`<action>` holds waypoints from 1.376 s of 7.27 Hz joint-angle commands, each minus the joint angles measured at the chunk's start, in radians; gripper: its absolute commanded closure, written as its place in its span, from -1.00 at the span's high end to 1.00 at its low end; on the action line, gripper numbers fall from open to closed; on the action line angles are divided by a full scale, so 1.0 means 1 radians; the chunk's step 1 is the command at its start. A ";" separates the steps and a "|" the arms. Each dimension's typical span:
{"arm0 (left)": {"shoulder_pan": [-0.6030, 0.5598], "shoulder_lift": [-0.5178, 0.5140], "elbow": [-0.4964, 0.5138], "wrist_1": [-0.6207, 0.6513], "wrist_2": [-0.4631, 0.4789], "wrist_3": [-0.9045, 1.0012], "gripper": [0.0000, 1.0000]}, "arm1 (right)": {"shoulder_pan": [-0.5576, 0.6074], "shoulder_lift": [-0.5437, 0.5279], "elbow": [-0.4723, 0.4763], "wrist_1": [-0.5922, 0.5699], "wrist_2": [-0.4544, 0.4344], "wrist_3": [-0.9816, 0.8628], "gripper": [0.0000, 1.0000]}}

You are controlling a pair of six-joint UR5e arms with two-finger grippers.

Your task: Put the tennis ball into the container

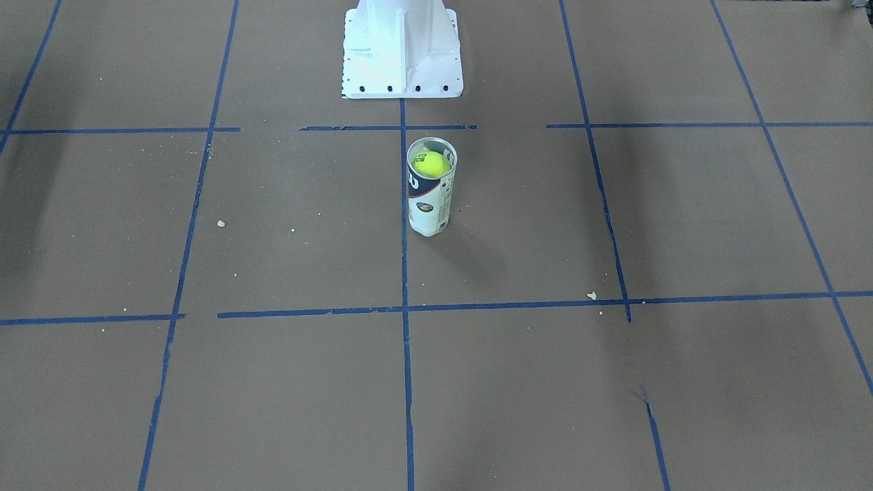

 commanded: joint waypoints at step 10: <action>-0.003 0.011 -0.035 0.035 -0.003 0.001 1.00 | 0.000 -0.001 0.000 0.000 0.000 0.000 1.00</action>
